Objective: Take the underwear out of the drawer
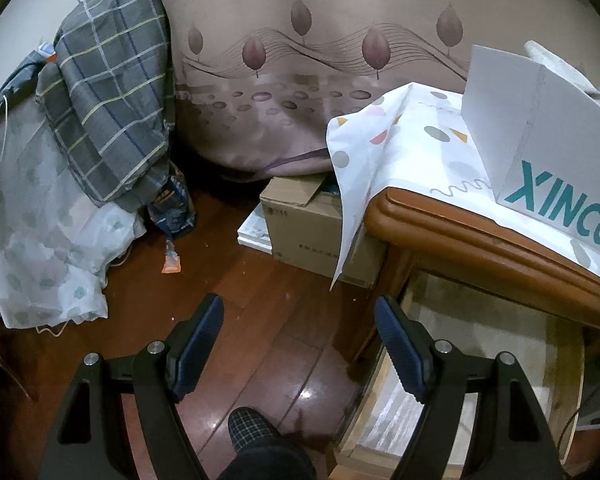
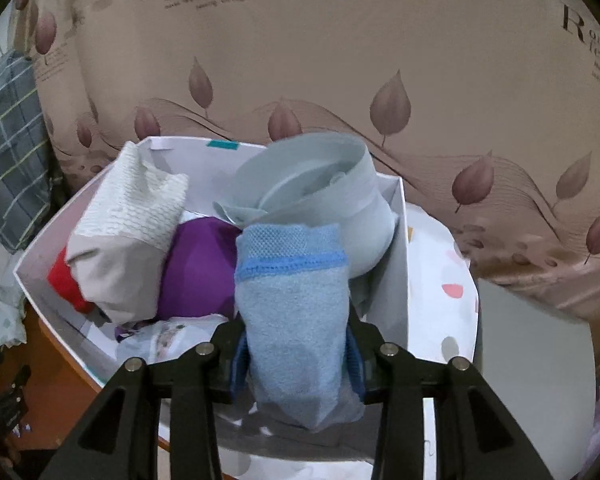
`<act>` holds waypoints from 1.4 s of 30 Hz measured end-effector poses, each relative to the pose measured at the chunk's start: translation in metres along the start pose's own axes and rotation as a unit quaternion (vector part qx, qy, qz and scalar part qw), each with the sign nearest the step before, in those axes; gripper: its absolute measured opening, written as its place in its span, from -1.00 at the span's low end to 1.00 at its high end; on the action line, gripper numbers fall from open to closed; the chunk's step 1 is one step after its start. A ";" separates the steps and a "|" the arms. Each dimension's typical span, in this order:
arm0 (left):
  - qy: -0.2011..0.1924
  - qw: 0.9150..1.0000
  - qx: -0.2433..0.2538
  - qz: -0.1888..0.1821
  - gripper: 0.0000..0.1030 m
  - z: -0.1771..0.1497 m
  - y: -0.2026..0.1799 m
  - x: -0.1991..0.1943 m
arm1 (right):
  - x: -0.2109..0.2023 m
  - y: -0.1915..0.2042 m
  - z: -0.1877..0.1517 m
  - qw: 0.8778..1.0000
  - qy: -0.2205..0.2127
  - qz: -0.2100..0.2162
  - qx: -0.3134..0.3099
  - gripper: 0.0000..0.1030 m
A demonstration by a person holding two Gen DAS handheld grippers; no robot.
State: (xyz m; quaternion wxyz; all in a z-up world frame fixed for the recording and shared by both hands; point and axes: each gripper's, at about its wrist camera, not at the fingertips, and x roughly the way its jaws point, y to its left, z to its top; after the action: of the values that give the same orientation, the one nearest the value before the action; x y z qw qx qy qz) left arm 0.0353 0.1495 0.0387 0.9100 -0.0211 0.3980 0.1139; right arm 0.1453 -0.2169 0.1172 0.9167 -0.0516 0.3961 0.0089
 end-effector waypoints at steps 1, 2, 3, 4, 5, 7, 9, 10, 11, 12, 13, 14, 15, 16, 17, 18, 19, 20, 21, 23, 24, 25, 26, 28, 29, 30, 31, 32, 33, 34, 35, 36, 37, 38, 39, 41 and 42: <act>0.000 1.000 0.001 -0.001 0.46 0.000 0.000 0.000 | 0.003 0.001 -0.001 1.000 0.001 -0.005 -0.004 -0.19; 0.000 1.000 0.003 -0.003 0.46 0.000 -0.001 0.000 | 0.005 0.001 -0.003 1.000 0.002 -0.007 -0.007 -0.15; 0.001 1.000 0.005 -0.002 0.46 -0.001 -0.002 0.000 | 0.008 0.002 -0.003 1.000 0.005 -0.004 -0.009 -0.10; 0.001 1.000 0.007 -0.003 0.46 -0.001 -0.003 0.000 | 0.008 0.002 -0.002 1.000 0.007 -0.004 -0.007 -0.06; -0.001 1.000 0.009 -0.005 0.46 -0.001 -0.005 -0.001 | 0.008 0.001 -0.002 1.000 0.006 -0.006 -0.004 0.07; -0.001 1.000 0.012 -0.007 0.46 -0.002 -0.009 -0.001 | 0.007 0.000 -0.001 1.000 0.002 -0.015 -0.001 0.37; -0.003 1.000 0.020 -0.014 0.46 -0.002 -0.014 -0.003 | 0.002 -0.001 0.001 1.000 -0.010 -0.019 -0.001 0.54; -0.004 1.000 0.025 -0.014 0.46 -0.002 -0.017 -0.003 | -0.002 -0.002 0.002 1.000 -0.017 -0.016 0.003 0.54; -0.006 0.999 0.029 -0.013 0.46 -0.003 -0.020 -0.003 | -0.005 -0.002 0.003 1.000 -0.019 -0.012 0.006 0.55; -0.007 0.999 0.034 -0.016 0.46 -0.003 -0.023 -0.004 | -0.009 -0.003 0.004 1.000 -0.022 -0.011 0.011 0.56; -0.008 0.999 0.037 -0.019 0.46 -0.003 -0.026 -0.005 | -0.016 -0.004 0.005 0.999 -0.028 -0.014 0.015 0.56; -0.008 0.999 0.039 -0.023 0.46 -0.004 -0.028 -0.005 | -0.021 -0.003 0.007 0.999 -0.034 -0.016 0.016 0.57; -0.009 0.999 0.040 -0.025 0.46 -0.003 -0.029 -0.005 | -0.026 -0.003 0.008 0.999 -0.039 -0.016 0.015 0.57; -0.008 0.999 0.044 -0.027 0.46 -0.004 -0.032 -0.005 | -0.033 -0.002 0.009 0.999 -0.045 -0.016 0.014 0.57; -0.008 0.998 0.047 -0.027 0.46 -0.004 -0.034 -0.004 | -0.043 -0.001 0.010 0.998 -0.054 -0.018 0.015 0.57; -0.008 0.998 0.049 -0.029 0.46 -0.004 -0.036 -0.004 | -0.055 -0.001 0.009 0.998 -0.063 -0.015 0.018 0.57; -0.007 0.998 0.050 -0.034 0.46 -0.004 -0.037 -0.004 | -0.061 0.000 0.008 0.997 -0.069 -0.011 0.021 0.57; -0.006 0.998 0.052 -0.040 0.46 -0.005 -0.039 -0.005 | -0.074 0.001 0.006 0.996 -0.080 -0.006 0.026 0.57; -0.006 0.998 0.053 -0.044 0.46 -0.006 -0.041 -0.006 | -0.087 0.002 0.001 0.996 -0.088 -0.007 0.031 0.57; -0.005 0.997 0.060 -0.054 0.46 -0.008 -0.045 -0.008 | -0.106 0.007 -0.010 0.994 -0.103 -0.001 0.035 0.57; -0.005 0.996 0.062 -0.057 0.46 -0.009 -0.046 -0.009 | -0.114 0.009 -0.016 0.993 -0.109 0.000 0.036 0.57; -0.005 0.996 0.063 -0.060 0.46 -0.011 -0.048 -0.011 | -0.125 0.013 -0.028 0.992 -0.117 -0.007 0.042 0.58; -0.005 0.996 0.065 -0.064 0.46 -0.012 -0.049 -0.013 | -0.130 0.016 -0.036 0.991 -0.122 -0.009 0.051 0.58; -0.004 0.995 0.067 -0.072 0.46 -0.015 -0.051 -0.016 | -0.144 0.025 -0.064 0.988 -0.134 -0.012 0.071 0.58; -0.003 0.995 0.067 -0.076 0.46 -0.017 -0.051 -0.018 | -0.147 0.029 -0.076 0.988 -0.135 -0.016 0.075 0.58; 0.001 0.995 0.063 -0.082 0.46 -0.020 -0.052 -0.020 | -0.149 0.036 -0.093 0.987 -0.135 -0.023 0.080 0.58; 0.003 0.994 0.061 -0.088 0.46 -0.022 -0.053 -0.021 | -0.150 0.041 -0.107 0.987 -0.135 -0.026 0.083 0.58; 0.004 0.994 0.063 -0.089 0.46 -0.024 -0.054 -0.023 | -0.148 0.045 -0.119 0.987 -0.132 -0.029 0.087 0.58; 0.004 0.994 0.068 -0.088 0.46 -0.029 -0.056 -0.026 | -0.145 0.050 -0.136 0.987 -0.122 -0.031 0.096 0.58; 0.002 0.994 0.072 -0.088 0.46 -0.032 -0.057 -0.028 | -0.143 0.053 -0.151 0.988 -0.113 -0.029 0.105 0.58; 0.001 0.993 0.078 -0.086 0.46 -0.036 -0.058 -0.030 | -0.140 0.055 -0.162 0.988 -0.104 -0.026 0.109 0.58; 0.003 0.993 0.084 -0.084 0.46 -0.041 -0.061 -0.032 | -0.136 0.057 -0.172 0.989 -0.095 -0.025 0.112 0.58; 0.005 0.992 0.091 -0.084 0.46 -0.046 -0.063 -0.034 | -0.130 0.060 -0.184 0.990 -0.079 -0.029 0.112 0.58; 0.006 0.992 0.094 -0.084 0.46 -0.050 -0.064 -0.036 | -0.126 0.062 -0.192 0.991 -0.068 -0.033 0.111 0.58; 0.008 0.992 0.097 -0.084 0.46 -0.056 -0.065 -0.038 | -0.123 0.064 -0.199 0.992 -0.058 -0.036 0.110 0.58; 0.012 0.991 0.103 -0.085 0.46 -0.063 -0.067 -0.041 | -0.118 0.067 -0.214 0.992 -0.036 -0.045 0.108 0.58; 0.015 0.991 0.103 -0.086 0.46 -0.068 -0.068 -0.043 | -0.116 0.068 -0.219 0.993 -0.029 -0.050 0.107 0.58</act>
State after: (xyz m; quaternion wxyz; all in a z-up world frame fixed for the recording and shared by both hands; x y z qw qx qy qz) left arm -0.0266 0.0666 0.0201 0.9078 0.0372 0.4176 -0.0067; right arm -0.0976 -0.1688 0.0466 0.9273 0.0276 0.3650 -0.0783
